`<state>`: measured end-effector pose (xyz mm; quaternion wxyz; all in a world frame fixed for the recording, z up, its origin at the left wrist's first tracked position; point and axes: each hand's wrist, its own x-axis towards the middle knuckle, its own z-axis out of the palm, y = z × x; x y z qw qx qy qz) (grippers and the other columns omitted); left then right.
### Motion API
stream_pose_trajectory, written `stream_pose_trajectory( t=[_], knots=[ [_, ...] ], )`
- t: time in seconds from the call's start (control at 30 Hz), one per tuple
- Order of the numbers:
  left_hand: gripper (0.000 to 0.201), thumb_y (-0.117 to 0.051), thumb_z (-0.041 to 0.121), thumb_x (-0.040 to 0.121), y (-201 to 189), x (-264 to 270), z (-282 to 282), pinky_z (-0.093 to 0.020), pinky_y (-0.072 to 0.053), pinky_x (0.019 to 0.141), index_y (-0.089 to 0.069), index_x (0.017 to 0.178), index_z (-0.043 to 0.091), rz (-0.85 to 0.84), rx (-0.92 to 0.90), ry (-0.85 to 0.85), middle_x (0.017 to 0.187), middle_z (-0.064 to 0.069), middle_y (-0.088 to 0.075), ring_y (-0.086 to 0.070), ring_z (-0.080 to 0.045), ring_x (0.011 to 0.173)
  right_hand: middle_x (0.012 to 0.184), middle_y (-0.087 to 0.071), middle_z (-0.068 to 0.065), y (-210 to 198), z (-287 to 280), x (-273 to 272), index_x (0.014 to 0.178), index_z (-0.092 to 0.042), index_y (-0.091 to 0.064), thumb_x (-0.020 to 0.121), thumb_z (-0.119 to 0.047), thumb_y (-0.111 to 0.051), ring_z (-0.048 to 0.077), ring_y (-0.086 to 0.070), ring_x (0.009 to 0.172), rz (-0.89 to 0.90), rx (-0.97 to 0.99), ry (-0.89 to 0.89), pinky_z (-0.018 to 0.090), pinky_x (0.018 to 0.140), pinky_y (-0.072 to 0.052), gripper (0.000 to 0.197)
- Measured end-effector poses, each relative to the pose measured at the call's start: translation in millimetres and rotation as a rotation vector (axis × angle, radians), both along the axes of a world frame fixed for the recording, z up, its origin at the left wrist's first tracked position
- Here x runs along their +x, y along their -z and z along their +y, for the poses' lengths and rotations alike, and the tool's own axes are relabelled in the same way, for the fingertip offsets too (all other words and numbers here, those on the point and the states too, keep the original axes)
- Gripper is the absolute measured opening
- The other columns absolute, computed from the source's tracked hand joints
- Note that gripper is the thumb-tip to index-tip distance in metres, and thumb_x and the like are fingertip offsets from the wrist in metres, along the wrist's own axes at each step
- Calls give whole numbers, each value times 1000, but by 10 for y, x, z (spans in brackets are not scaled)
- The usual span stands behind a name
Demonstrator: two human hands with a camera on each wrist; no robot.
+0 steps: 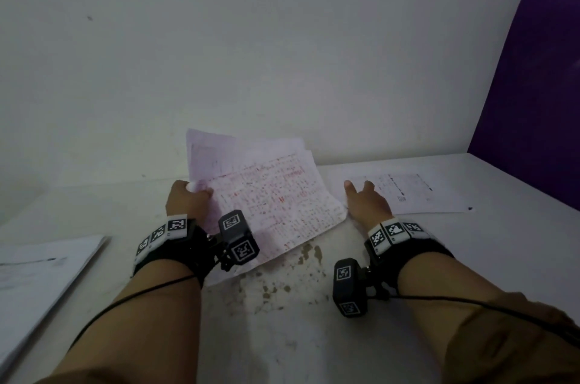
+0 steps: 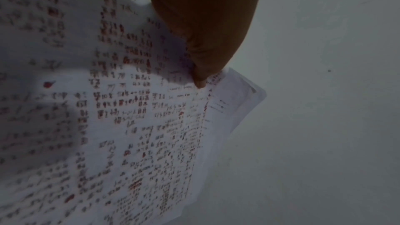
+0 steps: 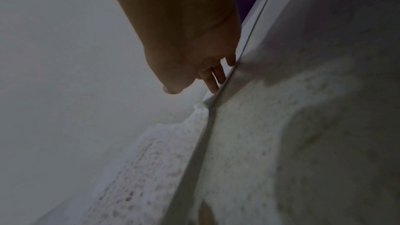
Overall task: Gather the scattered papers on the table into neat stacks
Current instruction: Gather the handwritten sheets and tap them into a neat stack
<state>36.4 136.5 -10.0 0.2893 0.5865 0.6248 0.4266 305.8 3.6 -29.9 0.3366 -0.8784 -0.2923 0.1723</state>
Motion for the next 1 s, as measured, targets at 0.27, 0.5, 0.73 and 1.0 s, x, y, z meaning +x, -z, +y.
stream_pose_trajectory(
  t=[0.27, 0.5, 0.73, 1.0],
  knots=[
    [37, -64, 19, 86, -46, 25, -163, -30, -41, 76, -61, 113, -5, -194, 1, -16, 110, -24, -66, -63, -37, 103, 125, -61, 21, -282, -24, -215, 131, -8, -46, 96, -60, -15, 34, -62, 107, 164, 245, -60, 32, 81, -49, 70],
    [50, -66, 27, 84, 99, 229, -301, -36, -48, 87, -58, 118, -9, -179, -223, 111, 120, -27, -61, -60, -40, 112, 153, -31, 20, -252, -254, -184, 152, -7, -18, 98, -58, -19, 33, -36, 139, 167, 53, -43, 38, 110, -31, 74],
    [39, -61, 21, 83, 217, 503, -583, -29, -47, 92, -61, 118, 5, -121, -322, 375, 116, -13, -67, -61, -30, 115, 150, -24, 22, -190, -273, -48, 149, -9, -13, 89, -28, -51, 36, -29, 138, 127, 7, 310, 41, 116, -25, 74],
    [74, -70, 20, 79, 196, 661, -506, -40, -33, 109, -32, 142, 12, 381, -114, 238, 144, -17, -35, -38, -37, 131, 148, -32, 16, -58, -357, 97, 142, -6, -35, 87, -23, -43, 35, -31, 137, 97, -130, 307, 45, 116, -25, 58]
  ],
)
